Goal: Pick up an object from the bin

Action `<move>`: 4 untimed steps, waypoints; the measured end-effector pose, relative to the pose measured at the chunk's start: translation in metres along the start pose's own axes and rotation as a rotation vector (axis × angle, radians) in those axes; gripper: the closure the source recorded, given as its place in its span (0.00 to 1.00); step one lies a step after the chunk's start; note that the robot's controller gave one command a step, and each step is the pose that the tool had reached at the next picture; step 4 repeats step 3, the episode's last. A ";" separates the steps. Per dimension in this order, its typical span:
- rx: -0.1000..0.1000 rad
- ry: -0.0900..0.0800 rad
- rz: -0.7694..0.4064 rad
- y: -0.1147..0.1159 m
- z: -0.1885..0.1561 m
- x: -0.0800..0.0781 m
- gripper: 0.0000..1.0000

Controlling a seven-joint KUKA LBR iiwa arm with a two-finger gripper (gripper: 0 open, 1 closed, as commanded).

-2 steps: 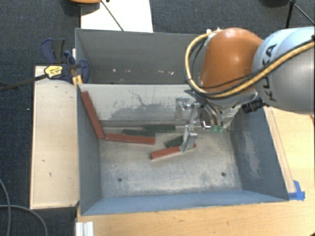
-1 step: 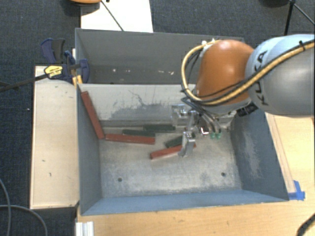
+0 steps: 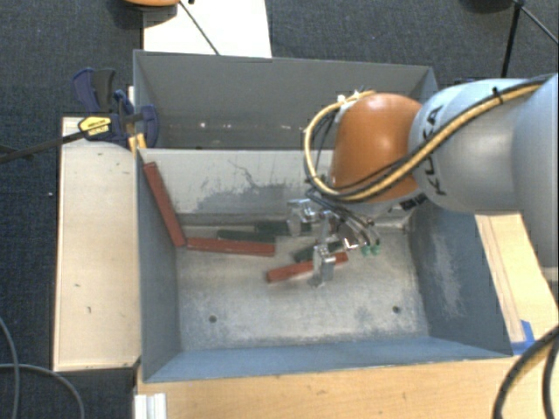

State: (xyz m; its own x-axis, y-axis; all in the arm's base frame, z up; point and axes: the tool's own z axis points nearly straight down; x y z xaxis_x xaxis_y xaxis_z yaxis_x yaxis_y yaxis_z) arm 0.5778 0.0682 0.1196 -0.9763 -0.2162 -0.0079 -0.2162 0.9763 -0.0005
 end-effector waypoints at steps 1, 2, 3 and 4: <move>-0.001 0.006 -0.136 -0.022 0.048 0.008 1.00; -0.001 0.006 -0.135 -0.022 0.048 0.008 1.00; 0.003 -0.003 -0.135 -0.078 -0.134 0.017 1.00; 0.003 -0.003 -0.135 -0.078 -0.134 0.017 1.00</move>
Offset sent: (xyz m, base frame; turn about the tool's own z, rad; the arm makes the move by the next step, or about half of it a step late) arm 0.0000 0.0000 0.0000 0.0000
